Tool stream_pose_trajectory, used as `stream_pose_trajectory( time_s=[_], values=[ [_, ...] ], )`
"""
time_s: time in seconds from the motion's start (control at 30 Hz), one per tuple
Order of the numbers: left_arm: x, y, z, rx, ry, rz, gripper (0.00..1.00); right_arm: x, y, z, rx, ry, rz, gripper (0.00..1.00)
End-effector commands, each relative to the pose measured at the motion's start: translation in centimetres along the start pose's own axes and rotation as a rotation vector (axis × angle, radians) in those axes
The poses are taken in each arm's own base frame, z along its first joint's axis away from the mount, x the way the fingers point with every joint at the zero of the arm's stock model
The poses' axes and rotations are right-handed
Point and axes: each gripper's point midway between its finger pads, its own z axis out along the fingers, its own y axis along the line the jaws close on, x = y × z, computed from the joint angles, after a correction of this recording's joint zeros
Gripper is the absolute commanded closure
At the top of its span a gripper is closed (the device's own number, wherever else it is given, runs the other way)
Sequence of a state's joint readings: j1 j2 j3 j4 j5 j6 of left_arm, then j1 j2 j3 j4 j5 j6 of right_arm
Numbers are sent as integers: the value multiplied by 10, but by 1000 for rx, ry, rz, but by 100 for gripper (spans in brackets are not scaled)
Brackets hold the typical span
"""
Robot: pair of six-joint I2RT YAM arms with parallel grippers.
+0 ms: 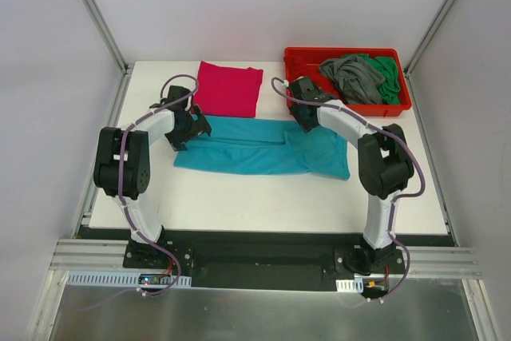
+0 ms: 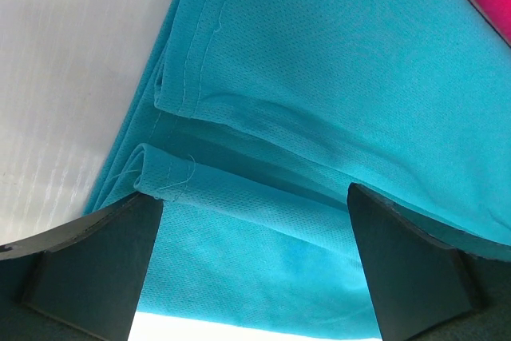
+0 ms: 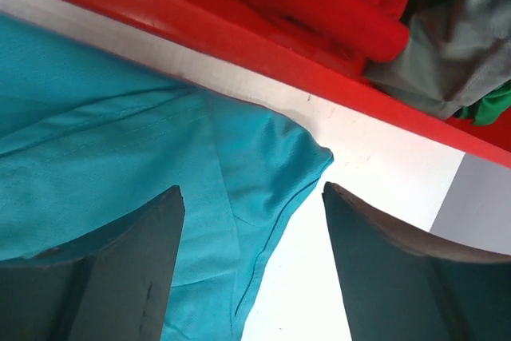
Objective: Fold and stack the t-shirts
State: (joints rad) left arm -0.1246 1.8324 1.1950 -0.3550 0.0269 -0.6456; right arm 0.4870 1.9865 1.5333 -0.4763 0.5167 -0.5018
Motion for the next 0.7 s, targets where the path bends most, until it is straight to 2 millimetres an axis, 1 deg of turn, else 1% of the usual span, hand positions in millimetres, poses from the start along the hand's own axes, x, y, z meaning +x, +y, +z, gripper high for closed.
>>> stream_pose_trajectory(
  time_s=[0.0,0.07,0.1,0.17,0.2,0.23,0.3,0.37,0.4,0.47,0.6,0.67],
  values=[
    [2,11,-13,-28,-29,7,1,-15,-18,-42,7,-136,236,22],
    [1,9,-19,-15,-38,6,1,-8,-12,-52,-40,-153,298,6],
    [1,8,-22,-7,-41,6,1,-2,-9,-57,-55,-150,346,4],
    [-4,2,-33,19,-67,8,1,10,2,-65,-106,-138,420,4],
    [-3,-6,-41,56,-71,12,1,18,8,-66,-129,-124,493,4],
    [-7,-10,-48,65,-93,13,1,22,12,-70,-153,-125,543,4],
    [-11,-17,-57,84,-119,18,1,29,28,-68,-234,-119,646,4],
    [-16,-28,-61,113,-128,26,1,38,40,-58,-288,-77,715,4],
    [-16,-35,-61,131,-121,34,1,41,44,-53,-306,-57,744,4],
    [-18,-47,-56,156,-103,48,1,44,56,-47,-365,-11,786,4],
    [-16,-63,-34,183,-30,56,1,46,67,-38,-416,12,834,4],
    [-13,-64,-18,170,2,58,1,48,71,-32,-436,31,842,4]
  ],
)
